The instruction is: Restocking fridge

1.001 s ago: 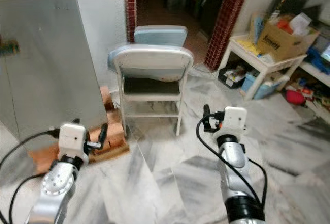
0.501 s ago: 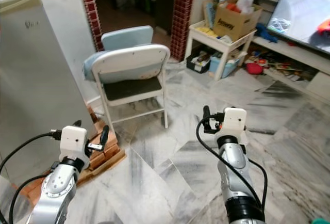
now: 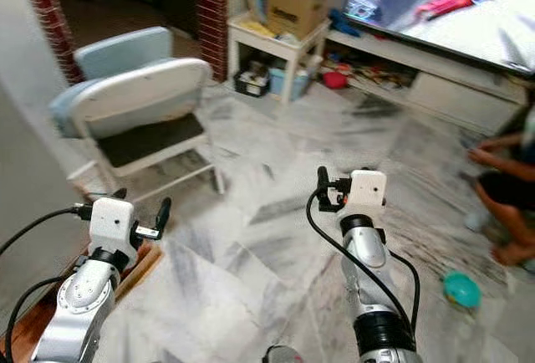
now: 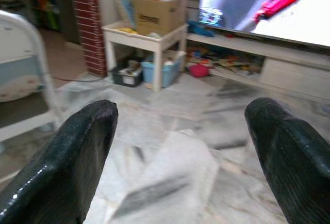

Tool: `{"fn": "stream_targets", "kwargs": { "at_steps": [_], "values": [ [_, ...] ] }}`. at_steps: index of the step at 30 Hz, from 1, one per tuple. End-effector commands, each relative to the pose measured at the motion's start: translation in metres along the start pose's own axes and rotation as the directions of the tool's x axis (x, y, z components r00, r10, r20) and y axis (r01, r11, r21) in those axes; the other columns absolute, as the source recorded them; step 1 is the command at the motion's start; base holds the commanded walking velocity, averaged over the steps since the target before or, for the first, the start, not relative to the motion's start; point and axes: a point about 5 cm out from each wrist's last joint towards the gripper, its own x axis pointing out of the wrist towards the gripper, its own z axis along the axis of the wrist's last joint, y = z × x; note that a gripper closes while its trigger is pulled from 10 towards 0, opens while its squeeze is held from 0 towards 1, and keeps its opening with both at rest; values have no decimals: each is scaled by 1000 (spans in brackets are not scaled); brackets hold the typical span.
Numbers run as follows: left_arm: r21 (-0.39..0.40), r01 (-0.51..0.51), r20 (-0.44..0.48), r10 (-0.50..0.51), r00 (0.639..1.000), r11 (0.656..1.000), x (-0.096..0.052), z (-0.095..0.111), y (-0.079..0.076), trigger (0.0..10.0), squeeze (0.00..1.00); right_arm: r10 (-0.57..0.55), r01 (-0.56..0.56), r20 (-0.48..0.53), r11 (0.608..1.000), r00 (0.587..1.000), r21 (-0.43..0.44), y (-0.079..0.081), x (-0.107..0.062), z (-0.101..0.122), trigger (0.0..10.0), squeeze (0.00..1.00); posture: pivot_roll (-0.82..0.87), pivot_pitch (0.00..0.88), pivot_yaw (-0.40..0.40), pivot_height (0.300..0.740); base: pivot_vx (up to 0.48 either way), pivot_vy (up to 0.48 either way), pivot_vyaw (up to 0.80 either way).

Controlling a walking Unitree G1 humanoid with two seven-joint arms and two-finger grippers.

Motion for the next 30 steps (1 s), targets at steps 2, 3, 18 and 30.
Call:
{"fn": "stream_targets", "kwargs": {
  "at_steps": [2, 3, 18, 30],
  "values": [
    [-1, 12, 12, -12, 1000, 1000, -1, 3, -1, 10000, 0, -7, 7, 14, 1000, 1000, 0, -1, 0, 3, 10000, 0, 71, 0, -45, 740, 0, 0, -800],
    [-1, 12, 12, -12, 1000, 1000, -1, 3, -1, 10000, 0, -7, 7, 14, 1000, 1000, 0, -1, 0, 3, 10000, 0, 71, 0, -45, 740, 0, 0, -800],
    [-13, -24, -15, 23, 1000, 1000, -3, -2, 0, 10000, 0, -7, 7, -1, 1000, 1000, -9, -4, -5, -1, 10000, 0, 67, 0, -49, 740, -96, 0, -800],
    [-22, -13, -25, 13, 1000, 1000, -4, -4, -4, 10000, 0, -5, 5, -11, 1000, 1000, -11, -5, -6, -2, 10000, 0, 62, 0, -50, 740, -335, 0, -557]
  ]
}}
